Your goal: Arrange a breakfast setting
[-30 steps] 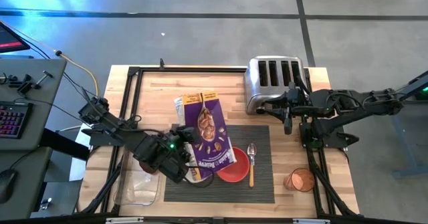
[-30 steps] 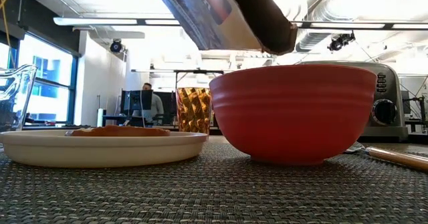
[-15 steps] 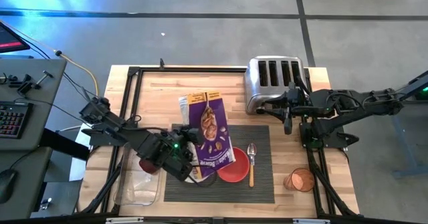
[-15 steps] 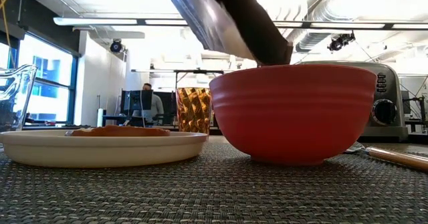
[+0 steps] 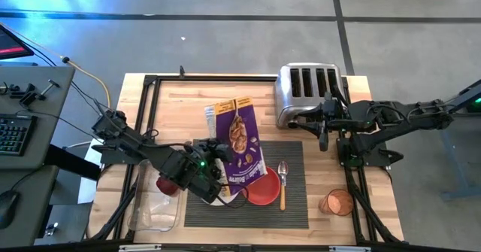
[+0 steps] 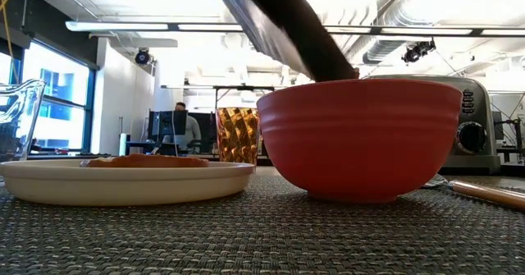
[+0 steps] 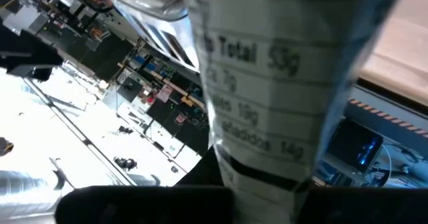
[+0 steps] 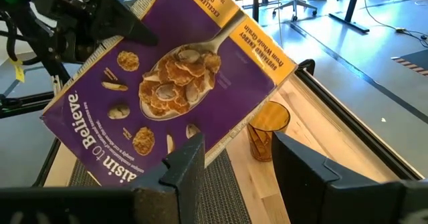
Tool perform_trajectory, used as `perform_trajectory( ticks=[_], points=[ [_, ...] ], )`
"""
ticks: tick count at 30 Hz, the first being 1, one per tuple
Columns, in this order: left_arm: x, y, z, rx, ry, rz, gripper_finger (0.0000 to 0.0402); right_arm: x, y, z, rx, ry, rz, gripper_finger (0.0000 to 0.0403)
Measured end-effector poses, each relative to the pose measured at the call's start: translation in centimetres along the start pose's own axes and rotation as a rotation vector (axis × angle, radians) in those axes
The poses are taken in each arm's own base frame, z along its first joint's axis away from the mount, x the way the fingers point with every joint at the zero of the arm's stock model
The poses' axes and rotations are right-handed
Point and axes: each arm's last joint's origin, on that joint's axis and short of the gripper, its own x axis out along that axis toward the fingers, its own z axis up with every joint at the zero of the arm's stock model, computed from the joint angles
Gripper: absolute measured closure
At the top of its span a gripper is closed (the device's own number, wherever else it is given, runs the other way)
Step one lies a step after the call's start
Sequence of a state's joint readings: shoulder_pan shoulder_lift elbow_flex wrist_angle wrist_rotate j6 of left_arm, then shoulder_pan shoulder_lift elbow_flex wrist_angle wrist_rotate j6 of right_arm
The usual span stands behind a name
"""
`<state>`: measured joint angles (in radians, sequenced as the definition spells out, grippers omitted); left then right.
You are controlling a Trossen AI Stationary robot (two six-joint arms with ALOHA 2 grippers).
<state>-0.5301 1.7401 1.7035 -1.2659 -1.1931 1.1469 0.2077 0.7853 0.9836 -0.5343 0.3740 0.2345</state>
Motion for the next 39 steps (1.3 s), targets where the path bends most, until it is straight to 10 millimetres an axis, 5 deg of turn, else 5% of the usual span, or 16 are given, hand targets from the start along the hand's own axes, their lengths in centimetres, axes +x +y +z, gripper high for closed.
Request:
perform_trajectory(
  ticks=[39],
  points=[
    [-1.5, 0.0, 0.5, 0.074, 0.048, 0.073, 0.0401, 0.0, 0.0, 0.0, 0.0, 0.0, 0.0, 0.0249]
  ],
)
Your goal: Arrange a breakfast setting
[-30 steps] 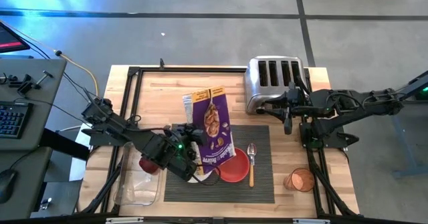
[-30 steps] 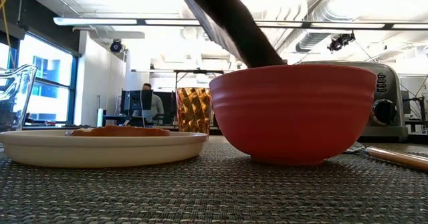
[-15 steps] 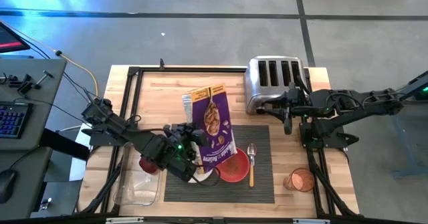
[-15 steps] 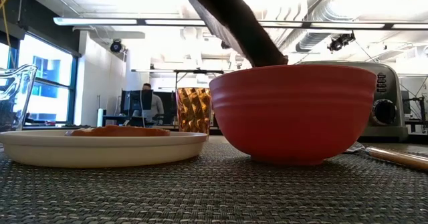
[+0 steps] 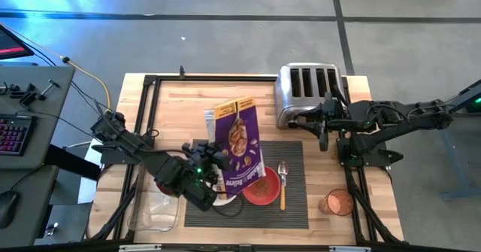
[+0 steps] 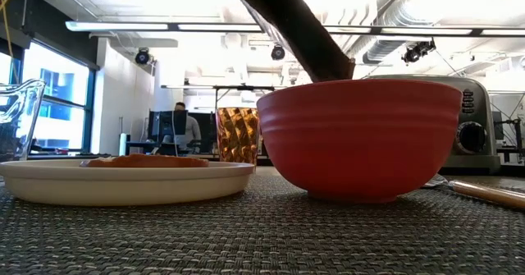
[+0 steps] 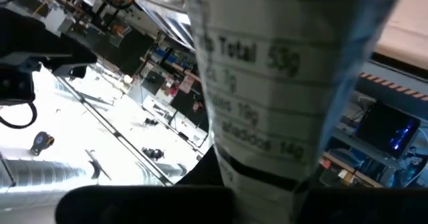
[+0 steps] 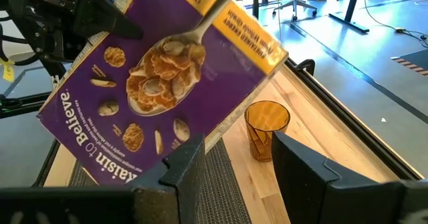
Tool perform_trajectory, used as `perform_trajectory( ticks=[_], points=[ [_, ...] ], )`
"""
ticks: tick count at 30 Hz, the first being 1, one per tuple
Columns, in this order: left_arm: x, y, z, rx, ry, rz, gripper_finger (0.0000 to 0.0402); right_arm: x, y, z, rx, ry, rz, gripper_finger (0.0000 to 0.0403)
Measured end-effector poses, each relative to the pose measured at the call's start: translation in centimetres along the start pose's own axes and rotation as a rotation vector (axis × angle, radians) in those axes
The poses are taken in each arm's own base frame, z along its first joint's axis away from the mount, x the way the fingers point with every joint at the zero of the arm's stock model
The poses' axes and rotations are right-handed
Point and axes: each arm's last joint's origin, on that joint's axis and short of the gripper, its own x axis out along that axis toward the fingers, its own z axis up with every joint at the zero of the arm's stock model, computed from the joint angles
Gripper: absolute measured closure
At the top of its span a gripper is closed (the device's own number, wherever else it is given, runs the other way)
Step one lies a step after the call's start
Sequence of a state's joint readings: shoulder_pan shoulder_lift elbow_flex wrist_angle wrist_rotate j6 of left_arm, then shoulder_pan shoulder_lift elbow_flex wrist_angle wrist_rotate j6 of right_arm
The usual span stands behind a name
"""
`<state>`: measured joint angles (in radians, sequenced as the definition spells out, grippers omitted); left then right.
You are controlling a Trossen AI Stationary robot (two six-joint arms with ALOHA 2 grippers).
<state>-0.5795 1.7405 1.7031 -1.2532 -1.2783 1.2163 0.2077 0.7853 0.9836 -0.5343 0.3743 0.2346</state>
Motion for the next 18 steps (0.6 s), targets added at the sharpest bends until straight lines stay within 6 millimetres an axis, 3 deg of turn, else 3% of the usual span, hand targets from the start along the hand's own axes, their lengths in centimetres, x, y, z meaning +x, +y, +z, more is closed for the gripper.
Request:
perform_trajectory(
  ticks=[18],
  points=[
    [0.0, 0.08, 0.21, 0.075, -0.057, -0.012, 0.0401, 0.0, 0.0, 0.0, 0.0, 0.0, 0.0, 0.0249]
  ],
)
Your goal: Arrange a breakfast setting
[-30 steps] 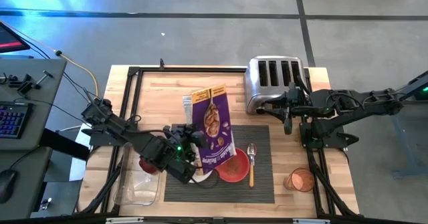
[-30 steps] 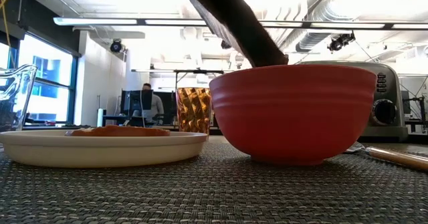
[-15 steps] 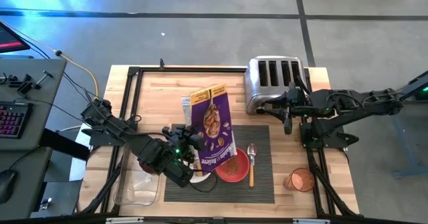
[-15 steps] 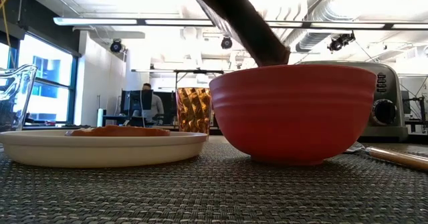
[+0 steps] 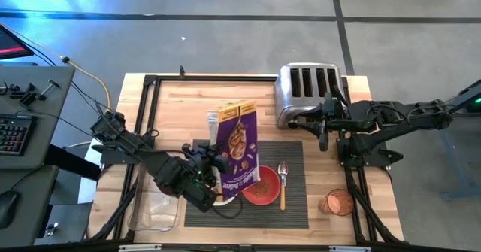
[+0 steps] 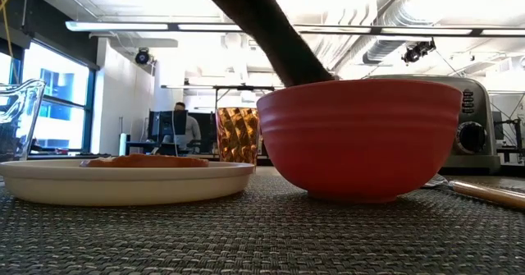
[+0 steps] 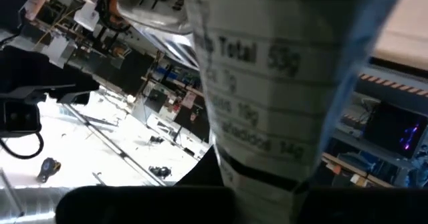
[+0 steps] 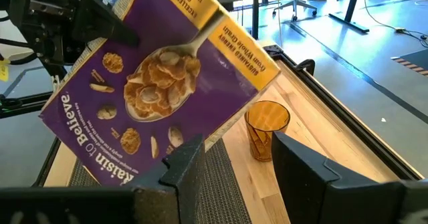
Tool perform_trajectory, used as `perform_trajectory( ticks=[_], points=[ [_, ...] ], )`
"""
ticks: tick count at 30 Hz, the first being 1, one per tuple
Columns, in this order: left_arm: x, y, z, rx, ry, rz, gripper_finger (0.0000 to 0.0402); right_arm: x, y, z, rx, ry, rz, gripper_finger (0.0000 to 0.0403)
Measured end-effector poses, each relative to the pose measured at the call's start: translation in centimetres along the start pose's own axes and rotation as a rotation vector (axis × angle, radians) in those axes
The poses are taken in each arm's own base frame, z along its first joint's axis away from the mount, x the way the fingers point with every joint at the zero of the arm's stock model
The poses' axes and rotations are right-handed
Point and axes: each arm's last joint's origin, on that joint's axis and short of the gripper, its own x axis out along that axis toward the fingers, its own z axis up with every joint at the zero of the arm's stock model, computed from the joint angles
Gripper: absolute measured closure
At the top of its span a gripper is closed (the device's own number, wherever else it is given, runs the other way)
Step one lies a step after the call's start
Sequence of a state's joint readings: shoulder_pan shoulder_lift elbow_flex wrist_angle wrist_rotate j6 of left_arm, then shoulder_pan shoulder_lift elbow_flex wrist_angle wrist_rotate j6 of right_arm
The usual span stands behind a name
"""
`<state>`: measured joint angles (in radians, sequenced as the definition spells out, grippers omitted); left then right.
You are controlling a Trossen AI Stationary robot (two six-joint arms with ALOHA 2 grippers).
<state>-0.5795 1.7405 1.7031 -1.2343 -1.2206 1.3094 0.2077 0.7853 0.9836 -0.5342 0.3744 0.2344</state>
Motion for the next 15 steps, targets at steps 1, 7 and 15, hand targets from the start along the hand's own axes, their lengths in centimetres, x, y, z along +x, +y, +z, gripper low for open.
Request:
perform_trajectory(
  ticks=[1, 7, 15],
  points=[
    [0.12, 0.12, -0.03, 0.003, 0.005, 0.003, 0.0401, 0.0, 0.0, 0.0, 0.0, 0.0, 0.0, 0.0249],
    [0.83, 0.5, -0.25, 0.041, 0.019, 0.002, 0.0401, 0.0, 0.0, 0.0, 0.0, 0.0, 0.0, 0.0249],
    [0.83, 0.73, -0.22, 0.042, 0.02, 0.012, 0.0401, 0.0, 0.0, 0.0, 0.0, 0.0, 0.0, 0.0249]
  ],
)
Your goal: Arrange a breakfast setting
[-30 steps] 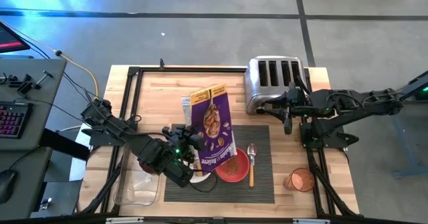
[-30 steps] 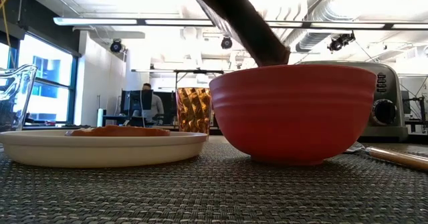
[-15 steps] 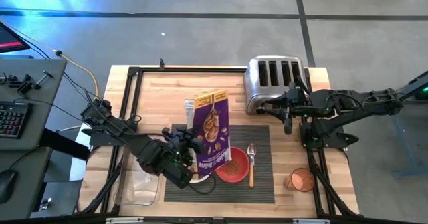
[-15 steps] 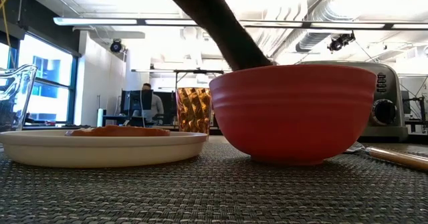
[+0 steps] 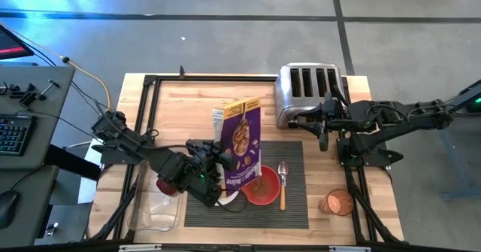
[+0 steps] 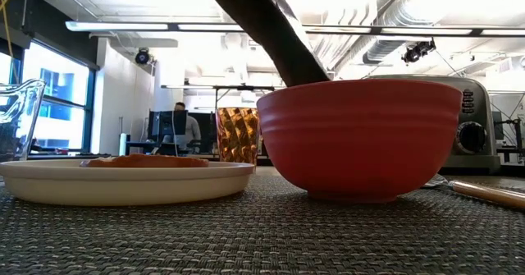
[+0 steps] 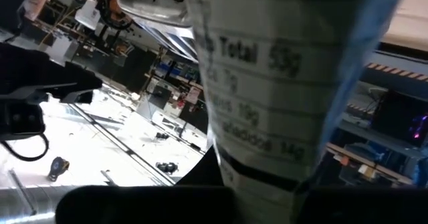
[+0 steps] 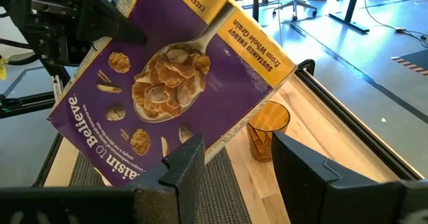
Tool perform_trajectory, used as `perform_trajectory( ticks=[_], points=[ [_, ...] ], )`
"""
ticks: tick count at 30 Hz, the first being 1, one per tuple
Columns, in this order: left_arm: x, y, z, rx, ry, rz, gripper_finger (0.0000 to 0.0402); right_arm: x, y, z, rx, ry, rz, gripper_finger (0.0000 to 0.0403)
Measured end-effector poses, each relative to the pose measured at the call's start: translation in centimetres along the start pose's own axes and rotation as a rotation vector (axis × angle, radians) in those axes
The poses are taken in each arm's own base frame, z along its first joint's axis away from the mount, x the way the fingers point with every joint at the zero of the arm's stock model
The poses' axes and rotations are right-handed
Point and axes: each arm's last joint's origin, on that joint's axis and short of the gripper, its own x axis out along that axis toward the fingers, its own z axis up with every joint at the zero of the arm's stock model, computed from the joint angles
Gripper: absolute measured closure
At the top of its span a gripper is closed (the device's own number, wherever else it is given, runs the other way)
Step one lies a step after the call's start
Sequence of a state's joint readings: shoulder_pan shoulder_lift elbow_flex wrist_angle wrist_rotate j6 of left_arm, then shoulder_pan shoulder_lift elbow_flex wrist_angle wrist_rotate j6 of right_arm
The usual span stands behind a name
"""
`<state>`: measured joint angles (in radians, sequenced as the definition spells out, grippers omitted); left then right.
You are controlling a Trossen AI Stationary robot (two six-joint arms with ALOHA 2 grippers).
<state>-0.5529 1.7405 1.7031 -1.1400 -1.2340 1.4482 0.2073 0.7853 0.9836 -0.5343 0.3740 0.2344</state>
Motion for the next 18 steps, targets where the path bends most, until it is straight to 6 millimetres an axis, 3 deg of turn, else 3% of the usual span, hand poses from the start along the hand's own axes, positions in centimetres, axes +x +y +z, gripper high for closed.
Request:
perform_trajectory(
  ticks=[18],
  points=[
    [0.26, 0.44, -0.06, -0.037, 0.003, 0.013, 0.0401, 0.0, 0.0, 0.0, 0.0, 0.0, 0.0, 0.0249]
  ],
)
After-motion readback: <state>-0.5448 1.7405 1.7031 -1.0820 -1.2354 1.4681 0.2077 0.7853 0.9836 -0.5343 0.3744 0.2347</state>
